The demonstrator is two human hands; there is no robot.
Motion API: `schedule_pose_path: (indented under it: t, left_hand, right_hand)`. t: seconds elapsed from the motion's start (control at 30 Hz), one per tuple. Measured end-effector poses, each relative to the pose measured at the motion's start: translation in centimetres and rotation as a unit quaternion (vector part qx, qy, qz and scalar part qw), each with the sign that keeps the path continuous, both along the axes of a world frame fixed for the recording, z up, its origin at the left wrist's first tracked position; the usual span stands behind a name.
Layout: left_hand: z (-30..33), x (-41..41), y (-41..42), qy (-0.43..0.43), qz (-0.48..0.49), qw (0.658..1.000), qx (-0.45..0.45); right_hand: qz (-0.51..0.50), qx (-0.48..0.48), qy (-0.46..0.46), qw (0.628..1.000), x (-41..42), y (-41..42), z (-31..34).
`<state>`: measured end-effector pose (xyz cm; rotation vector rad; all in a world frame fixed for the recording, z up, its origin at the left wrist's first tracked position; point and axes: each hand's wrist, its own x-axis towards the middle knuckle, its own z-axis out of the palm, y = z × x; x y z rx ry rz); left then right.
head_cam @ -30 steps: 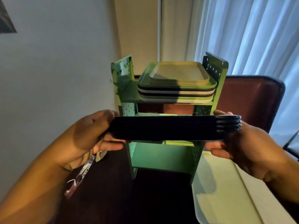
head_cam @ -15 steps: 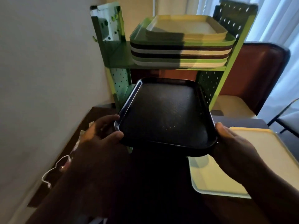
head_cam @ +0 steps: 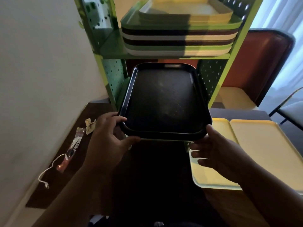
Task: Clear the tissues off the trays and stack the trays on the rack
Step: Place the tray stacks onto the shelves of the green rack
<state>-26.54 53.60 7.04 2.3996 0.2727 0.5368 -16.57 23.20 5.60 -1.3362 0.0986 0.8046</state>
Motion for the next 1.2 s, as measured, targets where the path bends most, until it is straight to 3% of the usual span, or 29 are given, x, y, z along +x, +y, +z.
schedule_pose_path:
  t: [0.1,0.27,0.37,0.53,0.63,0.8,0.93,1.03,1.2]
  left_hand:
    - [-0.4,1.1,-0.9,0.003,0.038,0.997,0.074]
    - [0.7,4.1,-2.2,0.001,0.004,0.980,0.200]
    - [1.7,6.0,-3.1,0.020,-0.027,0.977,0.211]
    - [2.3,8.4,-4.1,0.059,-0.001,0.976,0.208]
    - [3.3,8.3,-6.9,0.056,-0.017,0.981,0.182]
    - [3.5,7.2,-12.4,-0.027,-0.136,0.987,0.087]
    - [1.7,7.7,-16.9,-0.102,-0.194,0.973,0.073]
    - [-0.2,8.5,-20.6,-0.024,-0.273,0.962,0.006]
    - [-3.4,11.0,-25.8,0.139,-0.312,0.938,-0.048]
  right_hand:
    - [-0.007,-0.030,-0.013,0.999,1.5,0.6,0.7]
    - [-0.015,-0.089,-0.045,0.995,3.8,1.9,2.3]
    - [-0.031,-0.132,-0.078,0.988,4.9,3.0,2.8]
    - [-0.044,-0.142,-0.105,0.983,5.9,4.2,3.4]
    - [-0.052,-0.133,-0.110,0.984,6.0,4.0,3.1]
    - [-0.052,-0.075,-0.099,0.991,4.9,1.7,0.3]
    - [-0.100,-0.081,-0.077,0.989,4.1,-1.1,-2.0]
    - [-0.128,-0.091,-0.080,0.984,3.6,-3.7,-3.0]
    - [-0.178,-0.145,-0.052,0.972,4.9,-9.4,-5.3]
